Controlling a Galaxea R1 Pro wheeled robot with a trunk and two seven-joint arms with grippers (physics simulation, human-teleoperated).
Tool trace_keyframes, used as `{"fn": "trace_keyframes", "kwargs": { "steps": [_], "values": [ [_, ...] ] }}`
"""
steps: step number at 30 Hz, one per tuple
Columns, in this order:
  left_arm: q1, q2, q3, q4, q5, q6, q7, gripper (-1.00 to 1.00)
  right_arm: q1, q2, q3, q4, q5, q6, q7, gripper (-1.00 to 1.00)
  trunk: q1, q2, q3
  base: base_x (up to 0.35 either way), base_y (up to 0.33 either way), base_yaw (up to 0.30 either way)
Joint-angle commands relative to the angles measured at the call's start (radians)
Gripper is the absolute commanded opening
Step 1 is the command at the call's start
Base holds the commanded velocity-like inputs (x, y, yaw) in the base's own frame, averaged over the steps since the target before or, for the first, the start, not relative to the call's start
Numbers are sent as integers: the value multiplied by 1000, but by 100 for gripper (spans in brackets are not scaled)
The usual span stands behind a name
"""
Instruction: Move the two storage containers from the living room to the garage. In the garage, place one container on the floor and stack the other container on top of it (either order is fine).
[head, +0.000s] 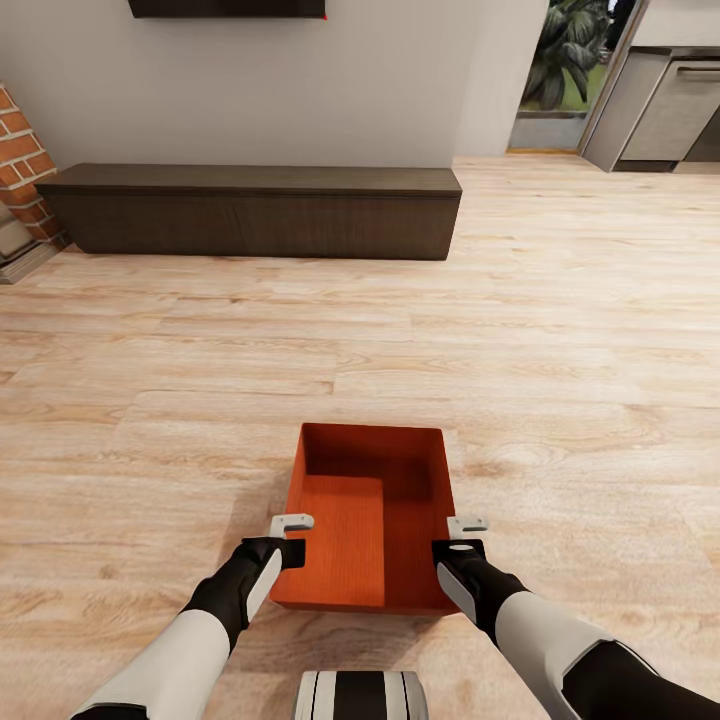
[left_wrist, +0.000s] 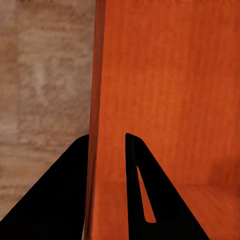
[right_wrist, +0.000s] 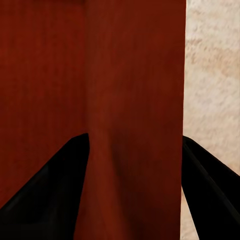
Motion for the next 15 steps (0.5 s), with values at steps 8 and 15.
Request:
{"fn": "trace_keyframes", "kwargs": {
  "steps": [8,15],
  "values": [
    [0,0,-1,1,-2,8,7,-100,0,-1,4,24,-6,6,-4,-100,-3,1,23,0,0,0],
    [0,0,-1,3,-2,8,7,-100,0,-1,4,24,-7,6,-4,-100,-26,43,45,0,0,0]
  ]
}}
